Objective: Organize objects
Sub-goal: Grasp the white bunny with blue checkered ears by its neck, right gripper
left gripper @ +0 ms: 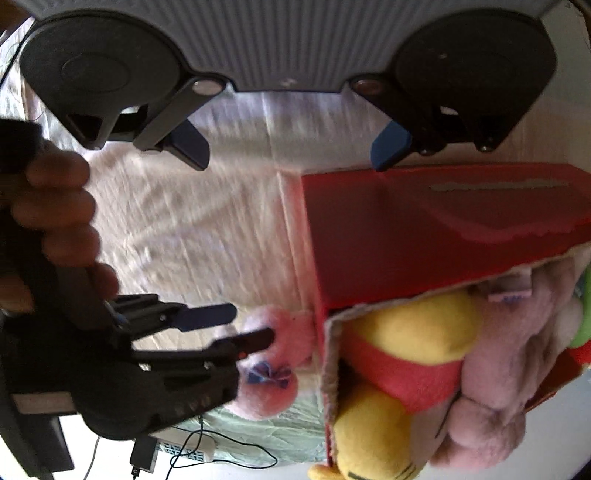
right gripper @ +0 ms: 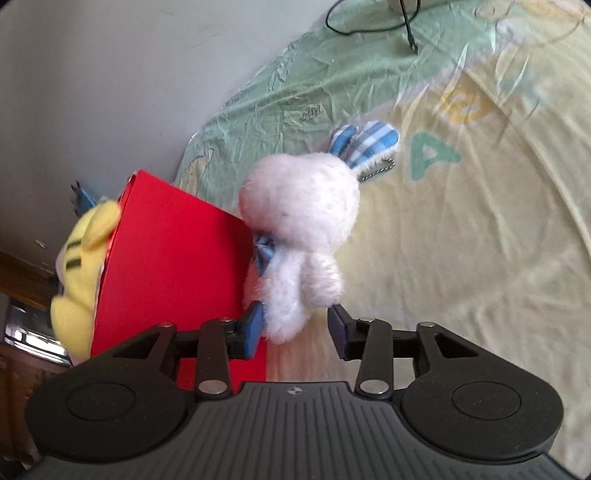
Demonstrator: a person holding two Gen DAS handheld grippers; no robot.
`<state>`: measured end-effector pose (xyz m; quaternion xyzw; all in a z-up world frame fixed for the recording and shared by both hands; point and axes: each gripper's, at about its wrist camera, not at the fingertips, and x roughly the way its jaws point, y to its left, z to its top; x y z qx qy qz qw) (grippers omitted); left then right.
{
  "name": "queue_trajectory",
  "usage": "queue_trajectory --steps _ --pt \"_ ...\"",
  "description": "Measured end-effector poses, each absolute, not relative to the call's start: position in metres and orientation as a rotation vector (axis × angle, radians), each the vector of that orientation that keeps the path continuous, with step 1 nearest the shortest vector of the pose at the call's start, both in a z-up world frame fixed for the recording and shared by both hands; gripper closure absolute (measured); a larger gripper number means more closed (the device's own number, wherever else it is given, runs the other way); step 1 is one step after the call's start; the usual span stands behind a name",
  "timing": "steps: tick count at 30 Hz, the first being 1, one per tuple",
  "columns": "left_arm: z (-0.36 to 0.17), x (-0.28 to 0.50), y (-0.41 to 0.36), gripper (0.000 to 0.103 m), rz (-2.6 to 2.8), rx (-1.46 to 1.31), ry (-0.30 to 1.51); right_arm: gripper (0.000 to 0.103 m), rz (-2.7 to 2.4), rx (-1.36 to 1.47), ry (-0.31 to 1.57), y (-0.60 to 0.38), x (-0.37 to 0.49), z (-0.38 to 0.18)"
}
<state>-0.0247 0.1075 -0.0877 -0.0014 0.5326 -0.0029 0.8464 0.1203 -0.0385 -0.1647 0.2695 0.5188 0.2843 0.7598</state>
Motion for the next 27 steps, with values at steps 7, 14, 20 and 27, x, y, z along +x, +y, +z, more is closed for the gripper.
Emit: queue_trajectory --steps 7,14,20,27 --pt "-0.082 -0.027 0.109 0.009 -0.007 -0.010 1.107 0.066 0.654 0.698 1.119 -0.038 0.120 -0.164" --pt "-0.079 -0.029 0.104 0.009 -0.023 -0.017 1.096 0.076 0.648 0.637 1.127 -0.035 0.121 -0.164" --pt "-0.069 -0.038 0.098 0.009 -0.088 -0.021 1.062 0.077 0.685 0.619 1.120 -0.059 0.099 -0.155" --pt "-0.063 -0.047 0.086 0.009 -0.209 -0.007 1.025 0.077 0.709 0.586 1.170 -0.102 0.050 -0.148"
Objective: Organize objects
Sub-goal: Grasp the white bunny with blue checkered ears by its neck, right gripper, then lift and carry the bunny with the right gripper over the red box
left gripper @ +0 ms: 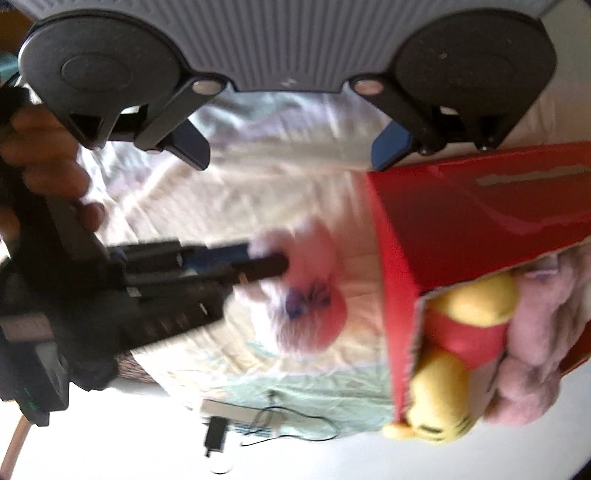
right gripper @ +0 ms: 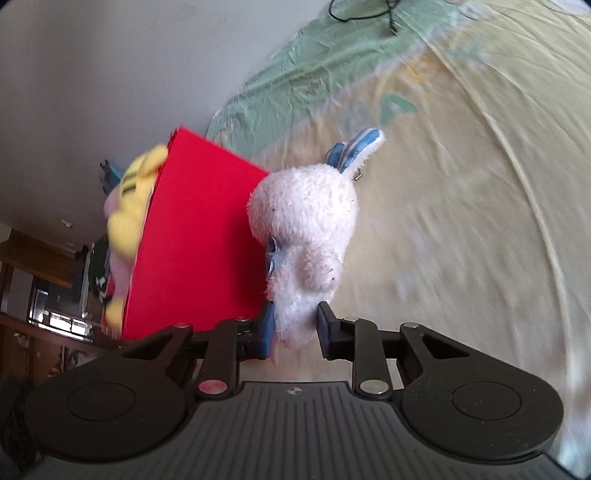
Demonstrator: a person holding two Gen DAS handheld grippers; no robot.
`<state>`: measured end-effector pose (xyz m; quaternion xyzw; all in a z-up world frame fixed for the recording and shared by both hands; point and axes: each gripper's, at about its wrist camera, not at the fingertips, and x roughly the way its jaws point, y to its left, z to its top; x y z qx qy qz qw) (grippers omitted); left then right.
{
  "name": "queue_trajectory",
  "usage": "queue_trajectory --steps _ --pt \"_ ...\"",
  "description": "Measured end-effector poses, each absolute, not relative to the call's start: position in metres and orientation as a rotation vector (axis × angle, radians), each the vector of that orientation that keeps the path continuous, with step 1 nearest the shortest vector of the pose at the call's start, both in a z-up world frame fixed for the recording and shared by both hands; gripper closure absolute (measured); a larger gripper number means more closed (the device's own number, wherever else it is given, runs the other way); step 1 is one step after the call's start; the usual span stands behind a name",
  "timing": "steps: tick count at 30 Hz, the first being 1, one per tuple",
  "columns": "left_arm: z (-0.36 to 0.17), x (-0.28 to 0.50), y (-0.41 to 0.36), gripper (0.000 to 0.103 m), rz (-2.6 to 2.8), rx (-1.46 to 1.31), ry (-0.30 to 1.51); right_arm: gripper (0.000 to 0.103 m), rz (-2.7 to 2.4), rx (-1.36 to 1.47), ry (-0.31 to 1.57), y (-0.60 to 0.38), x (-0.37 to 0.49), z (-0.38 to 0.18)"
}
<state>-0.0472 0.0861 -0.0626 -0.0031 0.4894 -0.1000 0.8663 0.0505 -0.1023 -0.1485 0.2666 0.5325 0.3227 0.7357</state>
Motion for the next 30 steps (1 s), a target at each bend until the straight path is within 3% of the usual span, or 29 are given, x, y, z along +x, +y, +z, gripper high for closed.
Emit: queue_trajectory --steps 8,14,17,20,30 --pt "-0.068 -0.051 0.061 0.010 -0.342 -0.026 1.018 0.074 0.693 0.587 1.223 -0.141 0.010 -0.149" --pt "-0.079 -0.032 0.049 0.011 -0.336 -0.049 1.045 0.070 0.669 0.522 1.163 -0.148 0.010 -0.141" --pt "-0.083 -0.019 0.049 0.015 -0.326 -0.091 1.064 0.060 0.658 0.479 1.119 -0.147 0.015 -0.137" --pt "-0.085 -0.015 0.048 0.022 -0.312 -0.098 1.066 0.059 0.648 0.467 1.096 -0.146 0.025 -0.140" --pt "-0.101 0.006 0.046 0.028 -0.291 -0.109 1.095 0.052 0.738 0.548 1.134 -0.129 0.052 -0.160"
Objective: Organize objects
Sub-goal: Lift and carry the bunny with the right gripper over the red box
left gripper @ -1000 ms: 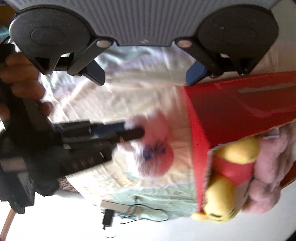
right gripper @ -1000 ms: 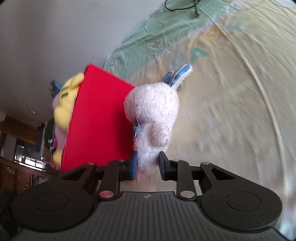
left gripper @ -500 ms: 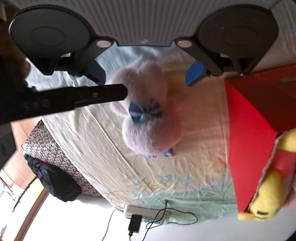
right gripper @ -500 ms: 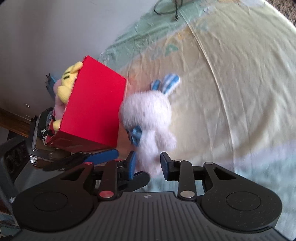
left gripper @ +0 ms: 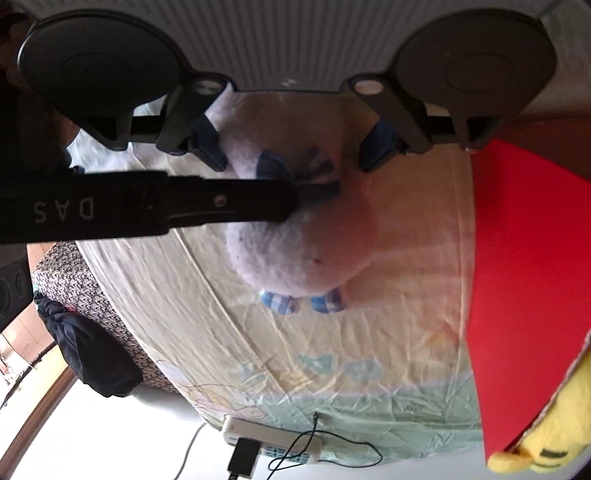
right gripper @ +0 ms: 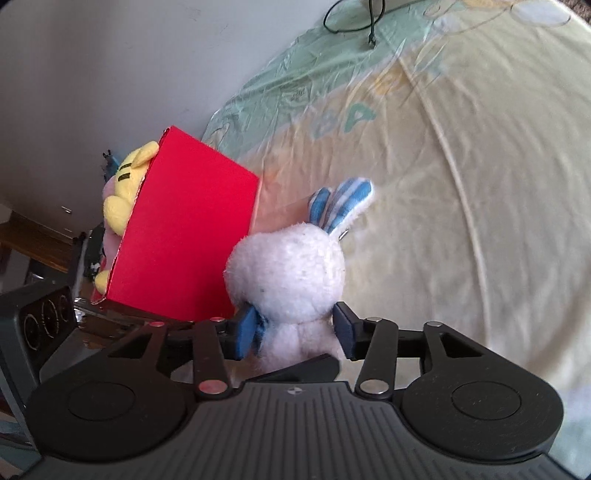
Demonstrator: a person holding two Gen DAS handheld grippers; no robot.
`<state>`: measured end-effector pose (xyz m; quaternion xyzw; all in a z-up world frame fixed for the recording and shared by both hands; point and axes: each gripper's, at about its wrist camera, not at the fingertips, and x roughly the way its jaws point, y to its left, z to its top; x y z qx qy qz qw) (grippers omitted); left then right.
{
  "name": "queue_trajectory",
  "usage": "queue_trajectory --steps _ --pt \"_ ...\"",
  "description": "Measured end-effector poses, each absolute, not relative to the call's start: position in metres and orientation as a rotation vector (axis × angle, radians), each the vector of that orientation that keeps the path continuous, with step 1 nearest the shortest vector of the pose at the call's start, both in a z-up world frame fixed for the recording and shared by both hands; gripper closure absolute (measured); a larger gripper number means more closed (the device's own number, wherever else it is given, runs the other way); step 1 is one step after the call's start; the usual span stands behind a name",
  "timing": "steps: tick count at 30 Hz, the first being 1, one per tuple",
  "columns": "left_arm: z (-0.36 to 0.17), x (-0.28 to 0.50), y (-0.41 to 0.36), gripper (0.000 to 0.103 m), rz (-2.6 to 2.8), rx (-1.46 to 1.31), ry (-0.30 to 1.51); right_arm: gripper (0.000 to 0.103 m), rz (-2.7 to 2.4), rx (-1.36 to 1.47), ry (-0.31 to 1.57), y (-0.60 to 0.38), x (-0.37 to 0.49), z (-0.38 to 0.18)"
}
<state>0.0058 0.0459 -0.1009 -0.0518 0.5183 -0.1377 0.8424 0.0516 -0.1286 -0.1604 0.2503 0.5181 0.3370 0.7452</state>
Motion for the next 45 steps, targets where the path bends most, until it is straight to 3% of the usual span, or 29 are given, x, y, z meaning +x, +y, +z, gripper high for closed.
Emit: queue_trajectory --steps 9,28,45 --pt "-0.099 0.000 0.041 0.040 -0.309 -0.079 1.088 0.058 0.767 0.580 1.159 -0.122 0.045 -0.160" --pt "-0.053 -0.068 0.054 0.040 -0.441 0.001 0.986 0.058 0.802 0.484 1.073 -0.117 -0.020 -0.104" --pt "0.027 -0.092 0.156 0.040 -0.609 0.021 0.740 0.058 0.723 0.452 0.808 -0.036 -0.062 -0.019"
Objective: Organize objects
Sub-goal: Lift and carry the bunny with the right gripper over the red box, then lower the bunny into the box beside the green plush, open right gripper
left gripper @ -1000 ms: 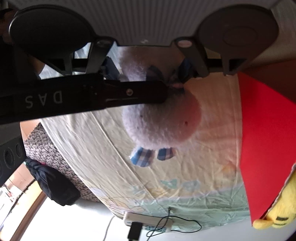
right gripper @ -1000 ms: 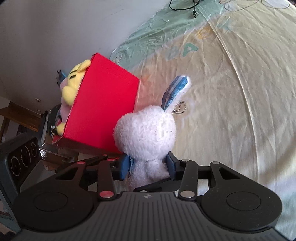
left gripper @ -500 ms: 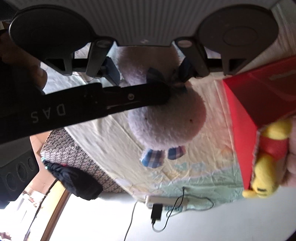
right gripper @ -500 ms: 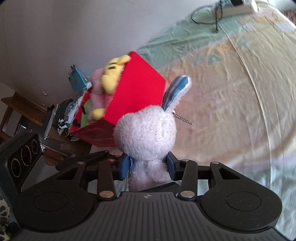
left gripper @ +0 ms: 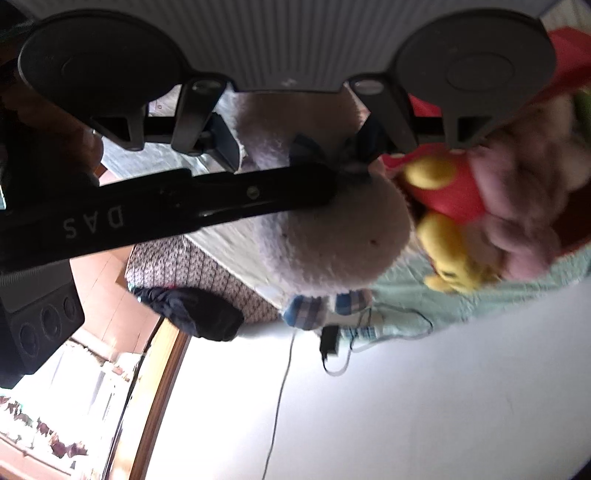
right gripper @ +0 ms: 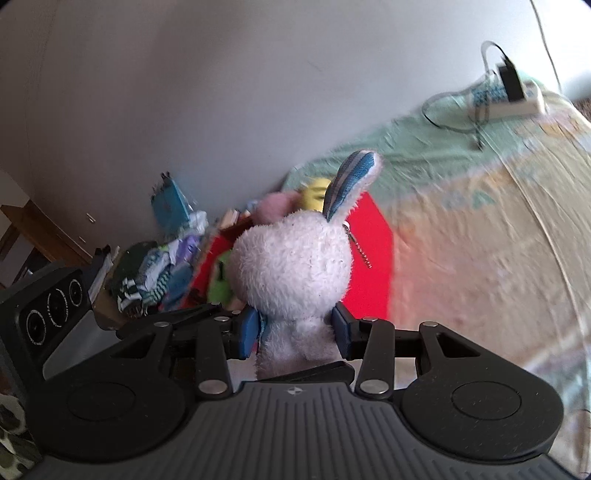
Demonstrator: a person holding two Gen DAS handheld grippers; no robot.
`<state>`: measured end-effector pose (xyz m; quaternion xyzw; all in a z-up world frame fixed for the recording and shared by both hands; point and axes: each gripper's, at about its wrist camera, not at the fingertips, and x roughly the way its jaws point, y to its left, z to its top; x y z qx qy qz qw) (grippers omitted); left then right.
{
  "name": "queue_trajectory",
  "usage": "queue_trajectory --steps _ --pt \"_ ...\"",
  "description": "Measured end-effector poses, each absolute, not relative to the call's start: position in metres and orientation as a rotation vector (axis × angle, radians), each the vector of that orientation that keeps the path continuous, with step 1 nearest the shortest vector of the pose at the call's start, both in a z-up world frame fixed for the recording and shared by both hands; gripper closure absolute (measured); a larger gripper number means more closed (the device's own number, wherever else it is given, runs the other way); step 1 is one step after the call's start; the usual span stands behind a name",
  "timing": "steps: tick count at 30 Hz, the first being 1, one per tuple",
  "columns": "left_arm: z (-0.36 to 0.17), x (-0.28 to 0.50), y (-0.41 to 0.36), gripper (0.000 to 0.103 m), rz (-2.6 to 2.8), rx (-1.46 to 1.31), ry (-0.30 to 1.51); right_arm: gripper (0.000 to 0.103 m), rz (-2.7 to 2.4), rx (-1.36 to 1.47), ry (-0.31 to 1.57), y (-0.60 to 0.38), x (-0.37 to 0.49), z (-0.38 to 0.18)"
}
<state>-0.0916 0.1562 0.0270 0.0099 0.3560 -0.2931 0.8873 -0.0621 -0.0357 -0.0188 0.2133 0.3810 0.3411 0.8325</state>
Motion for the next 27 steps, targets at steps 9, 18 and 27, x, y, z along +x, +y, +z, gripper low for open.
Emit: queue_trajectory --steps 9,18,27 --pt "0.049 -0.085 0.237 0.040 -0.535 -0.017 0.658 0.058 0.787 0.418 0.717 0.048 -0.048 0.000" --pt "0.045 -0.072 0.303 0.040 -0.408 -0.044 0.659 0.058 0.873 0.455 0.756 0.114 -0.020 -0.010" --pt "0.014 -0.044 0.335 0.040 -0.309 -0.062 0.751 0.058 0.883 0.472 0.865 0.155 0.001 -0.041"
